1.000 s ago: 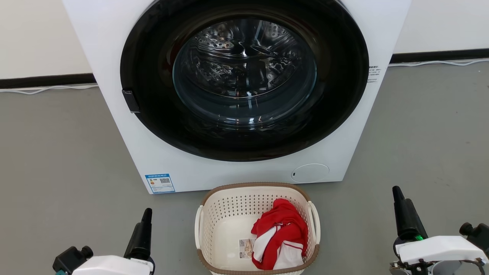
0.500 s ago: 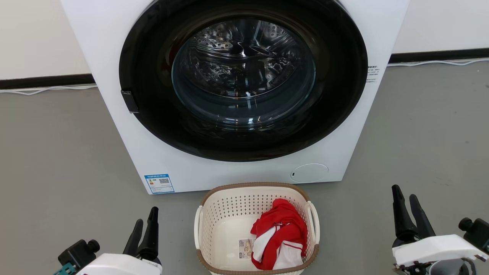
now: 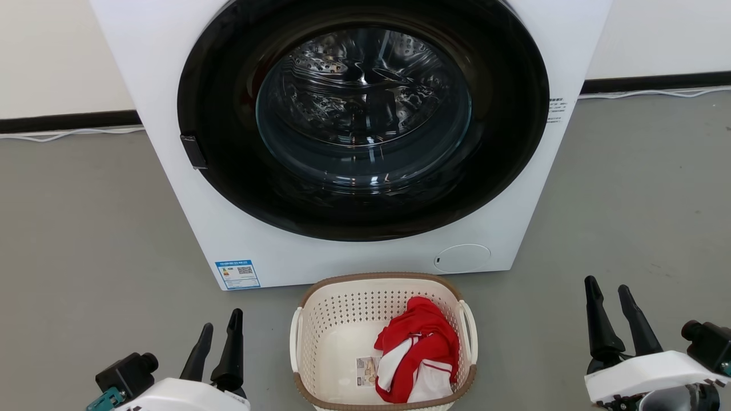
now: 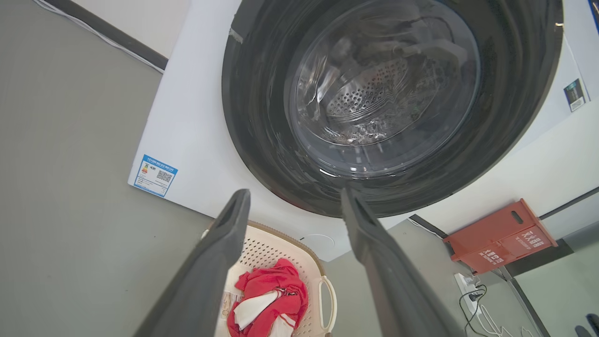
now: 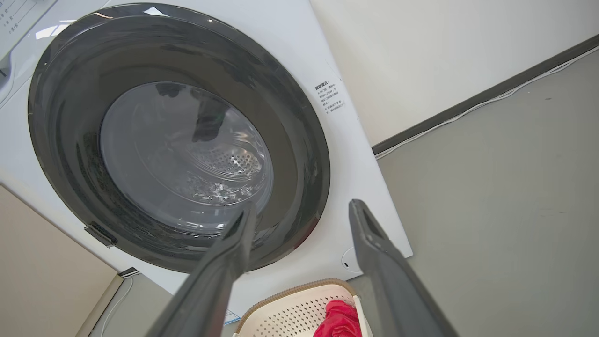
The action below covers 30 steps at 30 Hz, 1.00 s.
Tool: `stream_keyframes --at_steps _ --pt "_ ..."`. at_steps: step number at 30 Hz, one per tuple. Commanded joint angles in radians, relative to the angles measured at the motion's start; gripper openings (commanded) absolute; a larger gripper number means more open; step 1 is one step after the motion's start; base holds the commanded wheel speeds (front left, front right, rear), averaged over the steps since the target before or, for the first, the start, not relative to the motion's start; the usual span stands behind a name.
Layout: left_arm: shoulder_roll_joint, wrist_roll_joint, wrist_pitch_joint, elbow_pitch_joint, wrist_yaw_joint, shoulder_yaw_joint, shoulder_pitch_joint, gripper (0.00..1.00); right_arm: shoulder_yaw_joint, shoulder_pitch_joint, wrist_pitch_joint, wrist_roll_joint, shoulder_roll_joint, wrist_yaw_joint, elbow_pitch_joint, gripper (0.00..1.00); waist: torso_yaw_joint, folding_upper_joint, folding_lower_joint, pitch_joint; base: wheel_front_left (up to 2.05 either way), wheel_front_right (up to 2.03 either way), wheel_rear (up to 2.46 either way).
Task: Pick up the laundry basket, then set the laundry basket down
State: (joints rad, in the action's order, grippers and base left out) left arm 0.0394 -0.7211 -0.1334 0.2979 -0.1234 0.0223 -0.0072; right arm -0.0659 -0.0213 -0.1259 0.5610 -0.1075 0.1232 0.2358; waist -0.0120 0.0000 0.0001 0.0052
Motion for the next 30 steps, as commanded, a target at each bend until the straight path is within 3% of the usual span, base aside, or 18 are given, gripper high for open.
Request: stream_keyframes --at_steps 1,30 --pt "0.012 0.033 -0.012 -0.026 -0.005 -0.016 -0.021 1.0 0.015 -0.027 -0.02 -0.036 -0.017 0.005 -0.025 1.0 0.0 0.0 -0.0001 0.0 0.0 0.0 0.0" --pt "0.027 0.342 -0.094 -0.012 -0.007 0.004 -0.016 1.0 0.025 -0.016 -0.102 -0.374 -0.043 0.007 -0.025 1.0 -0.01 0.0 -0.0001 0.003 0.0 0.0 0.0"
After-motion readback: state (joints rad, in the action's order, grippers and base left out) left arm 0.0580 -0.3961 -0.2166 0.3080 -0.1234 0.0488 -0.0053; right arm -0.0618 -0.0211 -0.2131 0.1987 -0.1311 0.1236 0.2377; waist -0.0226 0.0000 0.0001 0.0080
